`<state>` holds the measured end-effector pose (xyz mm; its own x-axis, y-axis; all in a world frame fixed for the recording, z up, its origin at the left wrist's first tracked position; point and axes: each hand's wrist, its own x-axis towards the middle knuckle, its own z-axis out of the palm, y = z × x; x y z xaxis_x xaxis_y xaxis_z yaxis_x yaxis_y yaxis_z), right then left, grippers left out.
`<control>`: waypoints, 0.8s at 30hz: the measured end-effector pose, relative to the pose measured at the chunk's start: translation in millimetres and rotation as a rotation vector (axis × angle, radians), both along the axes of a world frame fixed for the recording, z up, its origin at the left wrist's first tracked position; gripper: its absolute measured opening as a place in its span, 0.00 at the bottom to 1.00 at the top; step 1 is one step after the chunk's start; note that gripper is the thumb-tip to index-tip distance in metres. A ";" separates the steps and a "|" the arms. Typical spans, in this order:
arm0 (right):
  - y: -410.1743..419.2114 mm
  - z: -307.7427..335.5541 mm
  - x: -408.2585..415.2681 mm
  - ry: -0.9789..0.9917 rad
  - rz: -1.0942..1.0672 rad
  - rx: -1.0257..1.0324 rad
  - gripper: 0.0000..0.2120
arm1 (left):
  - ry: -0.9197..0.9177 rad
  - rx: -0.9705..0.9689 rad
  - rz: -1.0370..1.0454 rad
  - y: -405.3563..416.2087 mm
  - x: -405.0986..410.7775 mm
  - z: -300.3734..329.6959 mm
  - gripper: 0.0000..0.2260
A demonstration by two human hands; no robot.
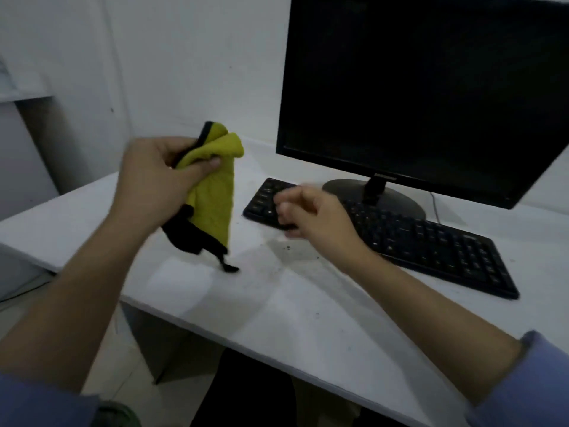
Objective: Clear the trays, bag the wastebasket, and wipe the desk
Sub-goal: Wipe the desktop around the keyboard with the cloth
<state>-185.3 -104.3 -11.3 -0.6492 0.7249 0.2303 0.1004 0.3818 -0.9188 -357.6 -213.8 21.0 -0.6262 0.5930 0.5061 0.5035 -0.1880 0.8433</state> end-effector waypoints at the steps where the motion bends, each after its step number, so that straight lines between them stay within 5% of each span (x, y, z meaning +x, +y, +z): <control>1: 2.3 -15.7 -0.4 -0.074 -0.007 0.067 0.06 | 0.073 -0.046 0.066 -1.8 -11.5 5.6 0.14; 6: 6.1 -59.9 -1.7 -0.283 0.076 0.390 0.10 | 0.465 -0.351 0.374 26.0 -60.7 20.0 0.06; 9: 3.2 -63.7 0.0 -0.347 0.097 0.507 0.12 | 0.623 -0.545 0.369 62.7 -75.7 4.4 0.07; 17: 3.8 -64.8 -1.2 -0.375 0.089 0.534 0.12 | 0.541 -0.676 0.052 126.0 -89.9 -41.3 0.10; 24: 2.6 -65.8 -4.0 -0.391 0.085 0.508 0.16 | 0.476 -0.821 -0.023 122.6 -88.5 -37.7 0.28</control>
